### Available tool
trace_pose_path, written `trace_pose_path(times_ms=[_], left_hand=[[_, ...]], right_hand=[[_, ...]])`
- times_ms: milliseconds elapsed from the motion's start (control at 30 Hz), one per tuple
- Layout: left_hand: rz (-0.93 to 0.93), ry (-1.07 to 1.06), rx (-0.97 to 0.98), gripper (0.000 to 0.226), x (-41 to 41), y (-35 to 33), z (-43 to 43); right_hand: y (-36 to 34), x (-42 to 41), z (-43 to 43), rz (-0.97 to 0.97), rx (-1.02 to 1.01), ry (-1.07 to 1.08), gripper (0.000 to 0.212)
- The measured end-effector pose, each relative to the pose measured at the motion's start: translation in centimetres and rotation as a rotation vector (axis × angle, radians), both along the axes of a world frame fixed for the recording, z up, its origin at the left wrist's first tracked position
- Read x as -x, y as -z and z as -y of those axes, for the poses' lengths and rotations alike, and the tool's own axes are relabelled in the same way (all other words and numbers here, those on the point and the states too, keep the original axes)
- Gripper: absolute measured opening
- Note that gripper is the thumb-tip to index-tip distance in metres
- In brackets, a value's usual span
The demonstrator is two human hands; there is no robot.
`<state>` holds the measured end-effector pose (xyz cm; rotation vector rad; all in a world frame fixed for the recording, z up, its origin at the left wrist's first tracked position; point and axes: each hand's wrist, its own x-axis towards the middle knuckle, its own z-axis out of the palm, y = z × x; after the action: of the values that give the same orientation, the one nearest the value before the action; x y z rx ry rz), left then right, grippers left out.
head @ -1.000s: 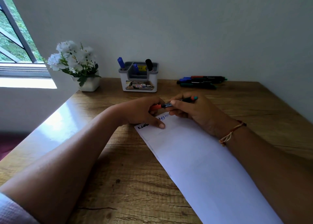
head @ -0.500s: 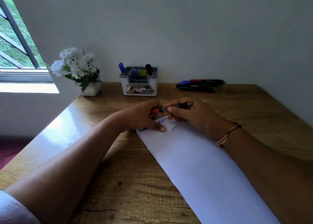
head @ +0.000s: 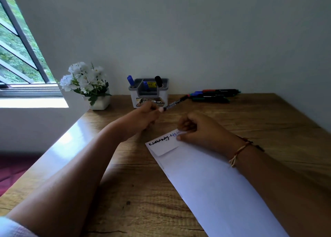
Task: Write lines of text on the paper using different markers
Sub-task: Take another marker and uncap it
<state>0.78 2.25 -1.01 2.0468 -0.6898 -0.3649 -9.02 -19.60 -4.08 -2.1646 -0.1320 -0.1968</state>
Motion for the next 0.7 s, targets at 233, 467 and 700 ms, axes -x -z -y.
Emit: trace_pose_path(times_ms=[233, 467, 700], left_hand=[[0.550, -0.359, 0.398, 0.008, -0.2, -1.9, -0.6], [0.814, -0.710, 0.537, 0.018, -3.0, -5.8, -2.0], [0.850, -0.660, 0.181, 0.021, -7.9, -7.7, 0.9]], right_hand=[[-0.8, 0.2, -0.7, 0.024, 0.296, -0.060, 0.015], [-0.7, 0.3, -0.9, -0.010, 0.362, -0.041, 0.015], [-0.7, 0.4, -0.9, -0.016, 0.338, -0.039, 0.018]])
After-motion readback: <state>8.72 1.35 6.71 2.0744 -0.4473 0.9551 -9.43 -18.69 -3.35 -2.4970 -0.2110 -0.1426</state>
